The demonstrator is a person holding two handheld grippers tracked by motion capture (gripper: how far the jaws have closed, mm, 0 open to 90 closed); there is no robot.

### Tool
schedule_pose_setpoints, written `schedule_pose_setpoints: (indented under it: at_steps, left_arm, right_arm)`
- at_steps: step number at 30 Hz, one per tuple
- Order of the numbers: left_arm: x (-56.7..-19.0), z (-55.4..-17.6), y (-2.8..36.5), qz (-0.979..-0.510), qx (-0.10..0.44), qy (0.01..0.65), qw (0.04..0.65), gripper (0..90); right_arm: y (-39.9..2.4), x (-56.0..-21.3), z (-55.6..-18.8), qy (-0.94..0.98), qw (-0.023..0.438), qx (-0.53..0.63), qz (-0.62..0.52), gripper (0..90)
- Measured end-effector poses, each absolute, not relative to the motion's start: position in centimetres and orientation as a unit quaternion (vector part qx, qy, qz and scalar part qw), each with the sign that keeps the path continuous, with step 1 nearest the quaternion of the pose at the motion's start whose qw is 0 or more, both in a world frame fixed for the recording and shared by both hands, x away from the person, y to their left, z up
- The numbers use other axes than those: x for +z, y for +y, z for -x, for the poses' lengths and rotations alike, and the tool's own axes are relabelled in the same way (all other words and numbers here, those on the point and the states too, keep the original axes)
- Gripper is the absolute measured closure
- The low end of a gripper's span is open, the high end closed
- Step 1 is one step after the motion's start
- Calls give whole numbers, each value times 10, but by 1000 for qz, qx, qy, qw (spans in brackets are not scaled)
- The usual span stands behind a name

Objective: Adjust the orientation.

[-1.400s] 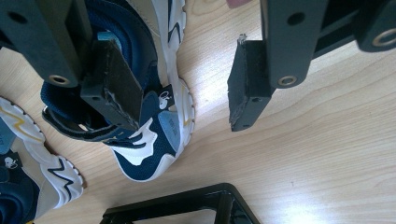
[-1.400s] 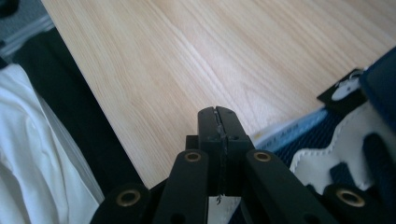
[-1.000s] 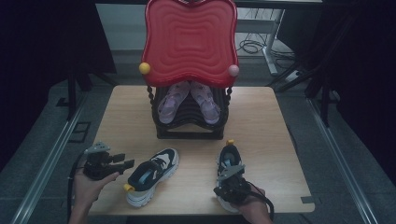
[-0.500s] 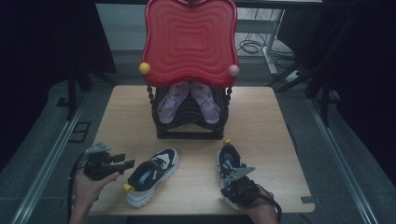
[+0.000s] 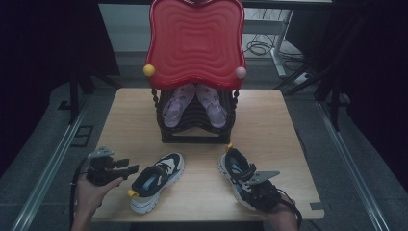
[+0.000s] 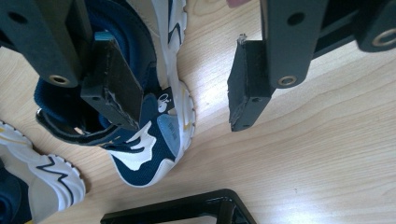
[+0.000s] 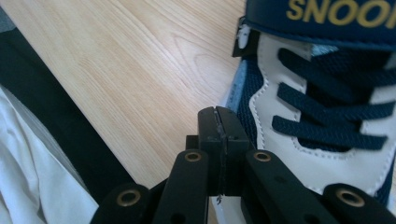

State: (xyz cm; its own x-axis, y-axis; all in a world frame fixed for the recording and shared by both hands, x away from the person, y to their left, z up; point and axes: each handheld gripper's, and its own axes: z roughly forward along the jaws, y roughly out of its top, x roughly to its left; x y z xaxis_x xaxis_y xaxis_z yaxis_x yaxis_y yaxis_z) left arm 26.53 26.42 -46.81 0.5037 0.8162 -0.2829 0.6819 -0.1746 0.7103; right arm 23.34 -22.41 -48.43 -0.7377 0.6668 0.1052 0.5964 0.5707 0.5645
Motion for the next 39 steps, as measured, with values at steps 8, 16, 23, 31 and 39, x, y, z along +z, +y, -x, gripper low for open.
schedule_pose_setpoints:
  at_steps: [8, 16, 23, 31, 39]
  left_arm:
    - [-469, -266, 264, -763, 80, 491, 412, 445]
    - [-469, -266, 264, -764, 80, 491, 411, 446]
    - [-469, -266, 263, -766, 80, 490, 408, 446]
    - [-469, -266, 263, -767, 81, 490, 407, 446]
    - [-471, -267, 261, -769, 80, 489, 404, 446]
  right_arm:
    - [-240, -484, -236, 878, 68, 292, -374, 900]
    - [-254, -482, -240, 872, 74, 288, -388, 900]
    - [-263, -481, -244, 868, 76, 289, -397, 900]
    - [-275, -481, -252, 861, 77, 290, -410, 900]
    - [-295, -481, -267, 851, 84, 288, -432, 900]
